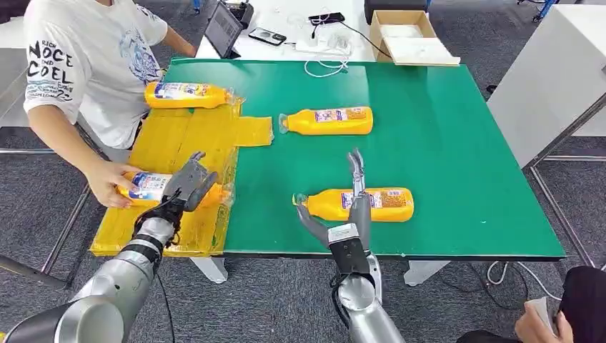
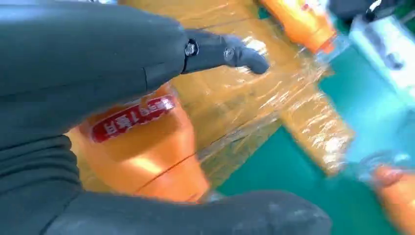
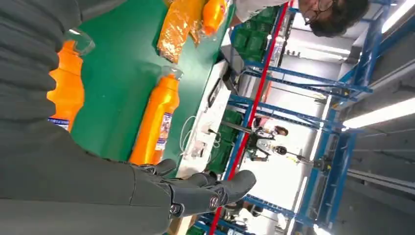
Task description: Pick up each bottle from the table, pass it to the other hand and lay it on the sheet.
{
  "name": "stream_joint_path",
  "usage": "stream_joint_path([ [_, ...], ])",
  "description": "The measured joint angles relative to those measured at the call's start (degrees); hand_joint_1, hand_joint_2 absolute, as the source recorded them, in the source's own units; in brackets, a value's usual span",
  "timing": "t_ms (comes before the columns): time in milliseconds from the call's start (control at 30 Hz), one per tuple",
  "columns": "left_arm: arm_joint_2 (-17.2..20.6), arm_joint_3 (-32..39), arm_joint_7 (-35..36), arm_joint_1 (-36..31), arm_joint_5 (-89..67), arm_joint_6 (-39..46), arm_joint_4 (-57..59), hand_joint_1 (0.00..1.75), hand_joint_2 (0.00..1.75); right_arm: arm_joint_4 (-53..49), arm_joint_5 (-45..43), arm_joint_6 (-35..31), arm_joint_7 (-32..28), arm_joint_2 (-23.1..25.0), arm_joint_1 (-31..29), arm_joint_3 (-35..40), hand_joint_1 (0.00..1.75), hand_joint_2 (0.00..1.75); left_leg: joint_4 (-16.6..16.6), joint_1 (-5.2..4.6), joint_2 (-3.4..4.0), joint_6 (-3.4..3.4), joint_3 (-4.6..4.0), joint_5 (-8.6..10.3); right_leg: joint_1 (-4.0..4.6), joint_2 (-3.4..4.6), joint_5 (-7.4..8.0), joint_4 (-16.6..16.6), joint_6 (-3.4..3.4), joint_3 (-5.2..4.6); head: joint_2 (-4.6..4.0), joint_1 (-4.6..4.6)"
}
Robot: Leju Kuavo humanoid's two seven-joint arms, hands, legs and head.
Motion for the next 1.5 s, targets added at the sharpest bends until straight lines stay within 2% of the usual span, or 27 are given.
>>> stream_joint_path([
  [133, -1.6, 0.5, -7.0, 0.5, 8.1, 11.6, -3.5, 0.0, 0.0, 0.8, 0.4, 0.8, 0.4, 0.5, 0.0, -0.4, 0.0, 1.75, 0.0, -0.02, 0.0, 0.0, -0.19, 0.0, -0.01, 0.02, 0.01, 0.0, 0.01, -0.15, 0.0, 0.0],
  [167, -1.9, 0.4, -7.8, 0.9, 10.7, 14.3, -4.6, 0.0, 1.75, 1.2, 0.8, 1.0, 0.5, 0.6, 0.0, -0.4, 0.0, 1.75, 0.0, -0.02, 0.0, 0.0, -0.18, 0.0, -0.01, 0.03, 0.01, 0.0, 0.01, -0.15, 0.0, 0.0],
  [267, -2.5, -1.8, -8.2, 2.8, 21.0, 17.8, -9.1, 0.0, 1.75, 2.8, 2.9, 1.2, 1.2, 0.8, -0.1, 0.1, 0.0, 1.75, 0.0, -0.01, -0.01, -0.01, -0.26, -0.01, -0.01, 0.02, -0.01, 0.0, 0.01, -0.23, 0.0, 0.0],
  [400, -3.5, -5.3, -8.3, 5.6, 30.5, 14.8, -14.8, 0.0, 1.75, 4.9, 6.0, 1.5, 4.5, -0.2, -1.3, 0.3, 0.0, 1.75, 0.0, -0.01, -0.03, -0.01, -0.4, -0.01, -0.01, 0.02, -0.02, 0.0, 0.01, -0.34, 0.0, 0.0],
  [600, -4.4, -8.2, -8.3, 7.8, 32.3, 14.4, -19.0, 0.0, 1.75, 6.3, 6.6, 1.9, 5.4, -2.0, -2.5, 0.2, 0.0, 1.75, 0.0, -0.02, -0.01, 0.0, -0.44, -0.01, -0.03, 0.02, 0.0, 0.0, 0.02, -0.41, 0.0, 0.0],
  [733, -4.9, -9.6, -8.3, 9.5, 37.6, 9.9, -21.9, 0.0, 1.75, 7.0, 10.8, 2.1, 10.3, -3.9, -3.8, 0.1, 0.0, 1.75, 0.0, -0.02, -0.01, -0.01, -0.46, -0.01, -0.03, 0.02, 0.0, 0.0, 0.02, -0.43, 0.0, -0.04],
  [867, -5.9, -11.5, -8.3, 13.1, 41.5, 6.6, -25.6, 0.0, 1.75, 9.4, 17.1, 7.5, 17.7, -8.6, -7.4, -1.8, 0.0, 1.75, 0.0, -0.06, -0.01, 0.01, -0.5, -0.01, -0.1, 0.02, 0.01, 0.0, 0.04, -0.43, 0.0, 0.0],
  [1100, -6.6, -15.2, -8.3, 18.1, 42.2, 5.4, -29.9, 0.0, 1.75, 17.2, 23.3, 18.0, 22.1, -14.3, -13.2, -4.7, 0.0, 1.75, 0.0, -0.11, -0.02, 0.01, -0.51, -0.01, -0.13, 0.02, 0.03, 0.0, 0.06, -0.43, 0.0, -0.02],
  [1200, -6.6, -16.3, -8.3, 18.8, 41.6, 5.4, -30.2, 0.0, 1.75, 21.3, 23.4, 22.8, 22.5, -15.6, -15.9, -4.7, 0.0, 1.75, 0.0, -0.09, -0.02, 0.01, -0.52, -0.01, -0.11, 0.02, 0.03, 0.0, 0.06, -0.44, 0.0, -0.02],
  [1500, -6.8, -17.9, -8.3, 19.4, 41.5, 5.2, -30.2, 0.0, 1.75, 29.8, 24.2, 28.9, 22.9, -17.0, -21.9, -2.4, 0.0, 1.75, 0.0, -0.07, -0.01, 0.01, -0.51, -0.01, -0.1, 0.03, 0.02, 0.0, 0.06, -0.44, 0.0, -0.02],
])
